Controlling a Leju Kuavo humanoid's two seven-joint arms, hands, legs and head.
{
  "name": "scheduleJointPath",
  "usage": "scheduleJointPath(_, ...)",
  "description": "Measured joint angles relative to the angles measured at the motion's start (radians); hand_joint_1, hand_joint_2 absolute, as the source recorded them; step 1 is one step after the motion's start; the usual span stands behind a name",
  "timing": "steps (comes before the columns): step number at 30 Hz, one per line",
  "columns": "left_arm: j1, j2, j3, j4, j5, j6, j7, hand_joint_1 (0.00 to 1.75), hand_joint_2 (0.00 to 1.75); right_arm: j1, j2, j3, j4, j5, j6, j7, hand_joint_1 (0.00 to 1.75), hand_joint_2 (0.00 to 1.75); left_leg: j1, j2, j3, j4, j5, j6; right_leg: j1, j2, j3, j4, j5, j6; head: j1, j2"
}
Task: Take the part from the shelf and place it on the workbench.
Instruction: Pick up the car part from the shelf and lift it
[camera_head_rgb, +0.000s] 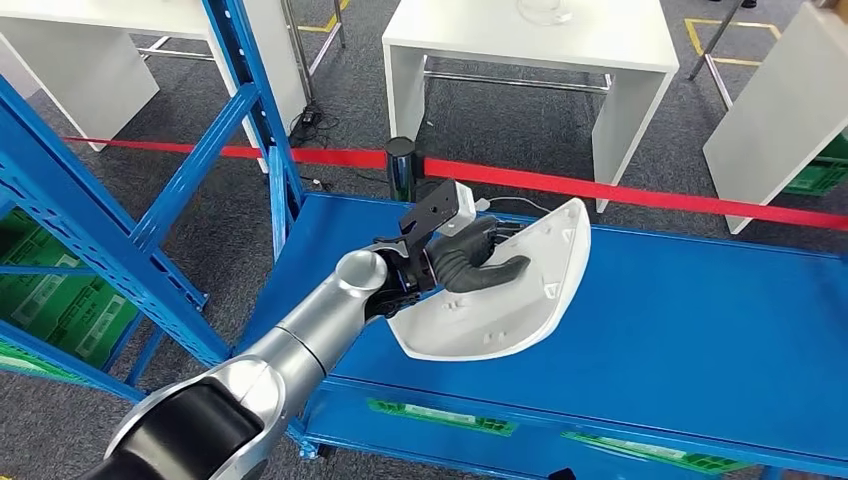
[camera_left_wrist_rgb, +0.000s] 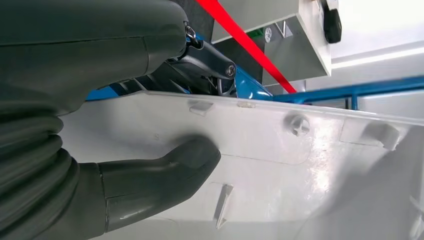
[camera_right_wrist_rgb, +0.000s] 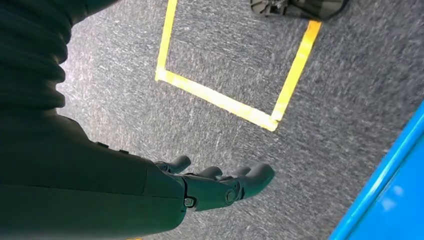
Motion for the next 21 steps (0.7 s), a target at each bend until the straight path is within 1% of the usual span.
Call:
scheduleJointPath(1, 0.0, 0.0, -0.006, -0.003, 0.002, 0.001, 0.0, 1.75, 1.75, 0.001, 0.0, 0.0, 0.0, -0.002, -0.001, 0.0, 0.0, 1.75, -0.001, -0.001, -0.003, 0.0, 0.005, -0.008, 0.003, 0.001, -0.006, 0.005, 0.006, -0.007, 0.0, 0.0)
scheduleJointPath(3, 0.0, 0.0, -0.015, -0.008, 0.007, 0.003, 0.0, 1.75, 1.75, 0.002, 0.001, -0.001, 0.0, -0.005, -0.003, -0.002, 0.0, 1.75, -0.001, -0.002, -0.013, 0.002, 0.009, -0.022, -0.001, 0.001, -0.017, 0.0, 0.013, -0.022, 0.0, 0.0)
scheduleJointPath(4, 0.0, 0.0, -0.02, -0.01, 0.012, 0.005, 0.001, 1.75, 1.75, 0.002, 0.001, -0.001, 0.0, -0.006, -0.004, -0.002, 0.0, 1.75, 0.0, -0.001, -0.022, 0.013, -0.005, -0.029, -0.003, 0.0, -0.024, -0.001, 0.02, -0.03, -0.001, 0.0)
scheduleJointPath(5, -0.001, 0.0, -0.025, -0.013, 0.018, 0.008, 0.003, 1.75, 1.75, 0.002, 0.002, -0.001, 0.0, -0.006, -0.004, -0.002, 0.0, 1.75, 0.001, 0.0, -0.036, 0.044, -0.035, -0.036, -0.005, -0.001, -0.033, -0.002, 0.028, -0.037, -0.002, 0.0)
scheduleJointPath(6, -0.001, 0.0, -0.031, -0.015, 0.026, 0.011, 0.005, 1.75, 1.75, 0.002, 0.002, -0.001, 0.0, -0.006, -0.004, 0.0, 0.0, 1.75, 0.004, 0.001, -0.054, 0.093, -0.077, -0.042, -0.005, -0.001, -0.042, -0.002, 0.036, -0.041, -0.003, 0.0)
scheduleJointPath(7, -0.001, 0.001, -0.037, -0.018, 0.032, 0.013, 0.006, 1.75, 1.75, 0.002, 0.002, -0.001, 0.0, -0.006, -0.004, 0.002, 0.0, 1.75, 0.006, 0.002, -0.075, 0.161, -0.123, -0.047, -0.005, -0.002, -0.051, -0.002, 0.044, -0.043, -0.004, 0.0)
scheduleJointPath(8, -0.001, 0.001, -0.043, -0.019, 0.037, 0.015, 0.007, 1.75, 1.75, 0.002, 0.002, -0.001, 0.0, -0.005, -0.003, 0.004, 0.0, 1.75, 0.008, 0.003, -0.092, 0.228, -0.16, -0.051, -0.005, -0.003, -0.062, -0.002, 0.051, -0.043, -0.004, 0.0)
scheduleJointPath(9, -0.001, 0.002, -0.047, -0.02, 0.041, 0.016, 0.008, 1.75, 1.75, 0.002, 0.002, -0.001, 0.0, -0.004, -0.002, 0.006, 0.0, 1.75, 0.009, 0.003, -0.097, 0.274, -0.177, -0.052, -0.005, -0.003, -0.071, -0.001, 0.059, -0.043, -0.004, 0.0)
scheduleJointPath(10, 0.0, 0.003, -0.051, -0.02, 0.045, 0.016, 0.008, 1.75, 1.75, 0.002, 0.002, -0.001, 0.0, -0.002, -0.001, 0.008, 0.0, 1.75, 0.01, 0.003, -0.087, 0.288, -0.176, -0.052, -0.005, -0.004, -0.081, -0.001, 0.067, -0.042, -0.004, 0.0)
scheduleJointPath(11, 0.0, 0.004, -0.055, -0.021, 0.05, 0.016, 0.008, 1.75, 1.75, 0.002, 0.002, -0.001, 0.0, 0.0, 0.0, 0.009, 0.0, 1.75, 0.01, 0.003, -0.055, 0.258, -0.159, -0.05, -0.005, -0.004, -0.09, -0.001, 0.074, -0.041, -0.004, 0.0)
scheduleJointPath(12, 0.0, 0.004, -0.057, -0.023, 0.055, 0.018, 0.007, 1.75, 1.75, 0.002, 0.002, -0.001, 0.0, 0.003, 0.0, 0.01, 0.0, 1.75, 0.01, 0.003, -0.004, 0.192, -0.136, -0.046, -0.004, -0.004, -0.098, -0.001, 0.081, -0.038, -0.004, 0.0)
scheduleJointPath(13, 0.0, 0.005, -0.06, -0.029, 0.06, 0.02, 0.006, 1.75, 1.75, 0.002, 0.002, -0.001, 0.0, 0.006, 0.001, 0.01, 0.0, 1.75, 0.009, 0.003, 0.051, 0.112, -0.127, -0.04, -0.004, -0.004, -0.104, -0.001, 0.088, -0.035, -0.004, 0.0)
scheduleJointPath(14, 0.0, 0.005, -0.063, -0.035, 0.066, 0.022, 0.004, 1.75, 1.75, 0.002, 0.002, -0.001, 0.0, 0.008, 0.002, 0.01, 0.0, 1.75, 0.006, 0.003, 0.095, 0.049, -0.118, -0.035, -0.004, -0.004, -0.107, -0.002, 0.095, -0.03, -0.004, 0.0)
scheduleJointPath(15, -0.001, 0.007, -0.065, -0.04, 0.071, 0.025, 0.002, 1.75, 1.75, 0.001, 0.002, -0.001, 0.0, 0.01, 0.002, 0.01, 0.0, 1.75, 0.003, 0.002, 0.121, 0.005, -0.116, -0.03, -0.005, -0.004, -0.107, -0.004, 0.102, -0.024, -0.004, 0.0)
scheduleJointPath(16, 0.0, 0.009, -0.067, -0.046, 0.077, 0.027, 0.0, 1.75, 1.75, 0.0, 0.002, -0.001, 0.0, 0.013, 0.003, 0.011, 0.0, 1.75, 0.0, 0.002, 0.128, -0.012, -0.117, -0.027, -0.006, -0.004, -0.107, -0.007, 0.109, -0.017, -0.004, 0.0)
scheduleJointPath(17, 0.001, 0.012, -0.069, -0.05, 0.083, 0.029, -0.001, 1.75, 1.75, 0.0, 0.003, -0.001, 0.0, 0.015, 0.004, 0.013, 0.0, 1.75, -0.003, 0.002, 0.124, -0.013, -0.108, -0.022, -0.007, -0.004, -0.106, -0.012, 0.117, -0.01, -0.005, 0.0)
scheduleJointPath(18, 0.002, 0.016, -0.071, -0.055, 0.09, 0.031, -0.001, 1.75, 1.75, -0.001, 0.002, -0.001, 0.0, 0.017, 0.005, 0.017, 0.0, 1.75, -0.001, 0.003, 0.122, -0.019, -0.101, -0.014, -0.008, -0.004, -0.107, -0.014, 0.12, -0.003, -0.005, 0.0)
scheduleJointPath(19, 0.004, 0.019, -0.074, -0.062, 0.097, 0.033, -0.001, 1.75, 1.75, -0.001, 0.002, -0.001, 0.0, 0.018, 0.005, 0.021, 0.0, 1.75, 0.0, 0.004, 0.118, -0.024, -0.091, -0.005, -0.009, -0.004, -0.112, -0.008, 0.111, 0.002, -0.005, 0.0)
scheduleJointPath(20, 0.005, 0.022, -0.077, -0.069, 0.104, 0.035, -0.001, 1.75, 1.75, -0.002, 0.001, -0.001, 0.0, 0.02, 0.006, 0.025, 0.0, 1.75, 0.002, 0.005, 0.112, -0.029, -0.078, 0.004, -0.008, -0.004, -0.122, 0.013, 0.084, 0.006, -0.004, 0.0)
scheduleJointPath(21, 0.007, 0.025, -0.08, -0.077, 0.11, 0.037, -0.002, 1.75, 1.75, -0.002, 0.0, 0.0, 0.0, 0.023, 0.007, 0.028, 0.0, 1.75, 0.004, 0.007, 0.103, -0.032, -0.065, 0.011, -0.008, -0.004, -0.139, 0.056, 0.042, 0.009, -0.002, 0.0)
